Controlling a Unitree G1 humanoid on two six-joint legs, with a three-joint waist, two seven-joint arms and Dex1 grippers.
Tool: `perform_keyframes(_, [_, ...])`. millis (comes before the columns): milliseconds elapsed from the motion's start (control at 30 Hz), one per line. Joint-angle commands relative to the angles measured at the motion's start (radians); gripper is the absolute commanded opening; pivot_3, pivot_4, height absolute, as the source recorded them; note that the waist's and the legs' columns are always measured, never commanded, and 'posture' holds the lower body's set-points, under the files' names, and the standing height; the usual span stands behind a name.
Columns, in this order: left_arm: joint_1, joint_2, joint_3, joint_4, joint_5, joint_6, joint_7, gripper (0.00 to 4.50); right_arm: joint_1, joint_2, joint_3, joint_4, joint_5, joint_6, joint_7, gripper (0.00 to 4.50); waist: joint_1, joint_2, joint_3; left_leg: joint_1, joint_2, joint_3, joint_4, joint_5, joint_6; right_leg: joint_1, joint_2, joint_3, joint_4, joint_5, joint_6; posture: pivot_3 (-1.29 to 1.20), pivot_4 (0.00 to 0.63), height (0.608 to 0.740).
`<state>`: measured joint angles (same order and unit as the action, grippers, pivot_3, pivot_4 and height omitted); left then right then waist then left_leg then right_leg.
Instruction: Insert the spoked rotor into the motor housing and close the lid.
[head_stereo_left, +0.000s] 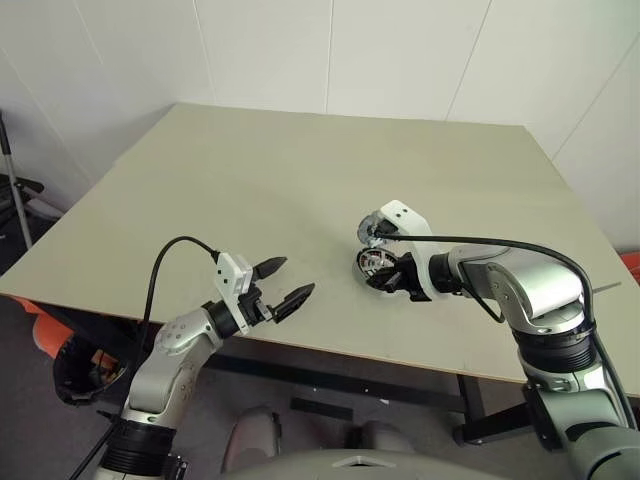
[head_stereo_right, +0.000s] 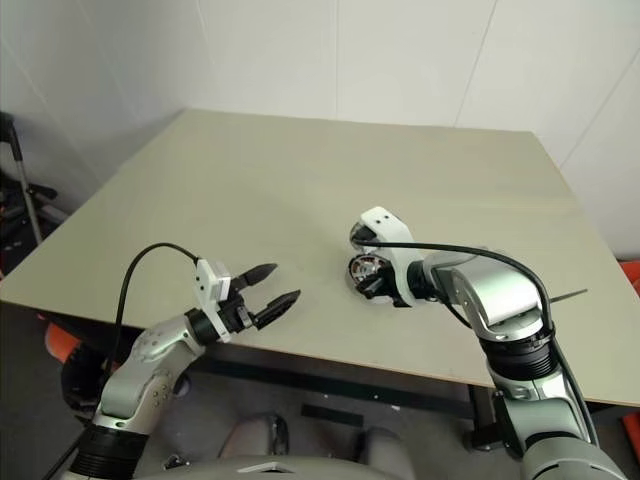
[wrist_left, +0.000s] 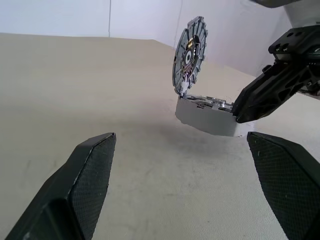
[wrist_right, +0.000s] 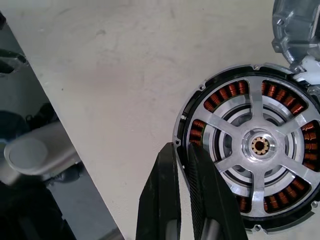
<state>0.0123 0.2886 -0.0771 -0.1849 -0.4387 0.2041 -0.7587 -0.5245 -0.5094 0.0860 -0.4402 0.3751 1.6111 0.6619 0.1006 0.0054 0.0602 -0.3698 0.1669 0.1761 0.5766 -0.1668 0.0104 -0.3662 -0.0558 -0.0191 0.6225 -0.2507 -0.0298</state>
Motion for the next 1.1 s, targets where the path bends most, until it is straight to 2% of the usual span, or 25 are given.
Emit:
perform_keyframes(33, [-0.018, -0.006, -0.001, -0.012, -0.008, -0.009, -0.004, 4.50, 0.002, 0.086, -0.147, 0.010, 0.153, 0.003, -0.229, 0.02, 0.000, 0.000, 0.000, 0.000, 0.000, 0.000, 0.000, 0.000, 0.000, 0.000, 0.000, 0.000, 0.000, 0.000, 0.000, 0.00, 0.000, 0.740])
perform_keyframes(267, [-0.015, -0.011, -0.008, -0.004, -0.001, -0.018, -0.010, 4.50, -0.057, 0.328, -0.405, 0.130, 0.487, 0.003, -0.891, 0.02, -0.003, 0.001, 0.000, -0.001, -0.001, 0.000, -0.001, 0.001, -0.002, -0.002, 0.000, 0.000, 0.000, -0.003, 0.005, 0.00, 0.000, 0.740])
perform_keyframes(400, [-0.013, -0.012, -0.009, 0.002, 0.003, -0.023, -0.011, 4.50, -0.060, 0.379, -0.464, 0.149, 0.803, 0.003, -1.249, 0.02, -0.003, 0.002, 0.000, -0.001, -0.001, 0.000, -0.003, 0.002, -0.003, -0.003, 0.000, 0.000, 0.000, -0.003, 0.006, 0.00, 0.000, 0.740])
perform_keyframes(467, [-0.012, -0.011, -0.008, 0.004, 0.003, -0.026, -0.013, 4.50, -0.063, 0.374, -0.461, 0.172, 1.005, 0.003, -1.409, 0.02, -0.004, 0.002, 0.000, -0.001, -0.001, 0.000, -0.004, 0.002, -0.004, -0.004, 0.000, 0.000, 0.000, -0.003, 0.006, 0.00, 0.000, 0.740])
perform_keyframes(533, [-0.009, -0.011, -0.008, 0.005, 0.002, -0.028, -0.016, 4.50, -0.027, 0.207, -0.285, 0.202, 1.411, -0.216, -1.659, 0.02, -0.002, 0.004, 0.001, -0.001, -0.001, 0.000, -0.005, 0.003, -0.005, -0.004, 0.000, 0.000, 0.000, -0.003, 0.007, 0.00, 0.000, 0.740])
perform_keyframes(567, [-0.008, -0.011, -0.008, 0.005, 0.002, -0.029, -0.017, 4.50, -0.014, 0.151, -0.222, 0.204, 1.529, -0.297, -1.736, 0.02, 0.000, 0.006, 0.001, -0.001, -0.001, 0.000, -0.006, 0.003, -0.005, -0.004, 0.000, 0.000, 0.000, -0.003, 0.007, 0.00, 0.000, 0.740])
perform_keyframes(600, [-0.005, -0.010, -0.008, 0.004, 0.002, -0.030, -0.018, 4.50, 0.000, 0.116, -0.176, 0.197, 1.588, -0.356, -1.771, 0.02, 0.002, 0.006, 0.001, -0.001, -0.001, 0.000, -0.005, 0.002, -0.005, -0.003, -0.001, 0.000, -0.001, -0.004, 0.007, 0.00, 0.000, 0.740])
perform_keyframes(700, [0.003, -0.008, -0.007, 0.000, 0.000, -0.034, -0.021, 4.50, 0.033, 0.081, -0.112, 0.162, 1.597, -0.440, -1.775, 0.02, -0.002, 0.006, 0.000, -0.001, -0.001, 0.000, -0.006, 0.002, -0.005, -0.003, 0.000, -0.001, -0.002, -0.004, 0.008, 0.00, 0.000, 0.740])
perform_keyframes(867, [0.007, -0.007, -0.001, -0.001, -0.002, -0.035, -0.024, 4.50, 0.108, -0.029, -0.031, 0.160, 1.597, -0.449, -1.656, 0.02, -0.001, 0.006, 0.000, -0.008, -0.002, 0.000, -0.004, 0.002, -0.005, -0.007, -0.001, -0.001, -0.002, -0.004, 0.009, 0.00, 0.000, 0.740])
perform_keyframes(1067, [-0.004, -0.006, 0.006, 0.000, -0.005, -0.024, -0.020, 4.50, 0.090, -0.039, 0.030, 0.200, 1.597, -0.487, -1.605, 0.02, -0.001, 0.004, -0.001, -0.008, -0.002, -0.001, -0.003, 0.002, -0.004, -0.005, -0.001, -0.001, -0.004, -0.003, 0.009, 0.00, 0.000, 0.740])
perform_keyframes(1100, [-0.006, -0.006, 0.005, -0.002, -0.006, -0.021, -0.018, 4.50, 0.080, -0.033, 0.037, 0.211, 1.597, -0.494, -1.604, 0.33, -0.003, 0.003, -0.002, -0.008, -0.002, -0.001, -0.003, 0.002, -0.004, -0.005, -0.001, -0.001, -0.004, -0.003, 0.009, 0.00, 0.000, 0.740])
